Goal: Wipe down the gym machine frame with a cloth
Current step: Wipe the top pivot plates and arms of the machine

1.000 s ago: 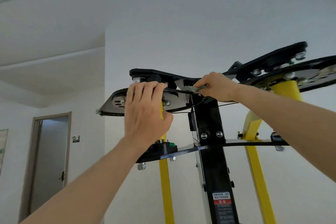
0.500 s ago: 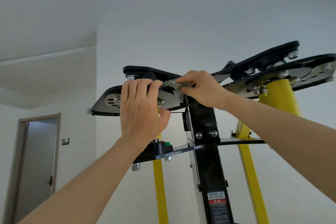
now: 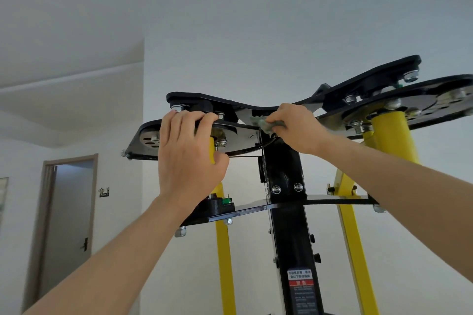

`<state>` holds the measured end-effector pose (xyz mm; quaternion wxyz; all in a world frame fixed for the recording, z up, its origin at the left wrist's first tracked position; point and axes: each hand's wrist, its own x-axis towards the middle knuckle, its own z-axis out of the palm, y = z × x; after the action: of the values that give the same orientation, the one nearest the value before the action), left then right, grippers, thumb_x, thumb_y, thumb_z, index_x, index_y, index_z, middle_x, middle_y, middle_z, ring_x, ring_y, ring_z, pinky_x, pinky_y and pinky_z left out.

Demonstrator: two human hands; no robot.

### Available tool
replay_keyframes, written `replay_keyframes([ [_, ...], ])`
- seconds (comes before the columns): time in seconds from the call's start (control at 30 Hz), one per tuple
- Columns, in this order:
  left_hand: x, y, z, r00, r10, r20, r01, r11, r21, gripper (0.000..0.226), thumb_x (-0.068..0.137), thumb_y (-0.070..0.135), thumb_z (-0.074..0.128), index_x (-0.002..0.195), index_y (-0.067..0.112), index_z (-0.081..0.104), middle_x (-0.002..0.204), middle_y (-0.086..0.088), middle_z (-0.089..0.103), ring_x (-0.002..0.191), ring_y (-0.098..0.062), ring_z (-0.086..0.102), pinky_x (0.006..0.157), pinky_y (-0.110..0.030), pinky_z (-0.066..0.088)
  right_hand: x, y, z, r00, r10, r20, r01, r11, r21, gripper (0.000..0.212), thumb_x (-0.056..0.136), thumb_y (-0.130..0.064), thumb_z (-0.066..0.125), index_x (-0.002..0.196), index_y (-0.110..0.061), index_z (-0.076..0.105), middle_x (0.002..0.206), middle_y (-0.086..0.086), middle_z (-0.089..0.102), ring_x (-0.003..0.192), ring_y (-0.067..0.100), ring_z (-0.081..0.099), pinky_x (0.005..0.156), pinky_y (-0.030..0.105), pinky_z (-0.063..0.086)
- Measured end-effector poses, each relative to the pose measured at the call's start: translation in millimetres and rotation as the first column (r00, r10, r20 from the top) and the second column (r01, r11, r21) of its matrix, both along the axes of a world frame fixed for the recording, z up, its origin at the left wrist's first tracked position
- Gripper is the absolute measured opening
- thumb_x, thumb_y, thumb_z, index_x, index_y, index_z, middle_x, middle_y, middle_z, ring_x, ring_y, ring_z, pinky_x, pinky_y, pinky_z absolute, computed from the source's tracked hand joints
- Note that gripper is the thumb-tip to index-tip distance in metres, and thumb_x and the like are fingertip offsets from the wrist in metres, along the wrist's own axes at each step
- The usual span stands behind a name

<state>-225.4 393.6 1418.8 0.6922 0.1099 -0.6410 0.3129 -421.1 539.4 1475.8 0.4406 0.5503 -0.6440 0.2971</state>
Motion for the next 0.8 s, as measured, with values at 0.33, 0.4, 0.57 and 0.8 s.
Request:
replay_keyframes([
  [0.33,1.5,9.7,-8.6,0.999,-0.037,0.040,0.034,0.997,0.067,0.066,0.074,0.027,0.058,0.138,0.010,0.058,0.136,-0.008,0.057,0.142,-0.031,0.041,0.127,-0.046,0.013,4.1,41.6,4.2,1.000,0.006,0.028,-0.007,1.000,0.021,0.021,0.088,-0.013,0.069,0.107,-0.017,0.077,0.092,-0.006,0.067,0.088,0.015,0.062,0.083,0.028,0.049],
  [0.4,0.0,11.2,-23.1,0.993,-0.036,0.113,0.030,0.998,0.054,0.069,0.077,0.026,0.058,0.144,0.010,0.053,0.151,-0.006,0.049,0.151,-0.030,0.029,0.127,-0.048,0.012,6.9,43.1,-3.9,0.995,0.084,0.053,-0.086,0.995,0.041,0.018,0.084,-0.016,0.074,0.102,-0.018,0.079,0.091,-0.004,0.073,0.081,0.013,0.066,0.079,0.028,0.054],
  [0.57,-14.6,9.8,-68.1,0.902,-0.088,0.422,0.088,0.996,0.018,0.053,0.087,0.035,0.064,0.137,0.020,0.061,0.137,0.001,0.062,0.133,-0.022,0.051,0.109,-0.041,0.044,6.6,27.5,-46.6,0.946,0.234,0.225,-0.275,0.946,0.170,0.006,0.083,-0.018,0.081,0.088,-0.019,0.077,0.077,-0.005,0.073,0.065,0.006,0.068,0.058,0.015,0.050],
  [0.8,-18.6,28.4,-56.2,0.792,-0.475,0.384,0.239,0.819,0.522,0.044,0.084,0.060,0.070,0.119,0.036,0.062,0.089,0.016,0.068,0.079,-0.003,0.064,0.064,-0.030,0.053,20.8,5.8,-85.4,0.700,0.504,0.506,-0.611,0.790,0.059,0.015,0.082,-0.013,0.082,0.094,-0.009,0.076,0.089,0.007,0.074,0.075,0.012,0.071,0.066,0.022,0.057],
])
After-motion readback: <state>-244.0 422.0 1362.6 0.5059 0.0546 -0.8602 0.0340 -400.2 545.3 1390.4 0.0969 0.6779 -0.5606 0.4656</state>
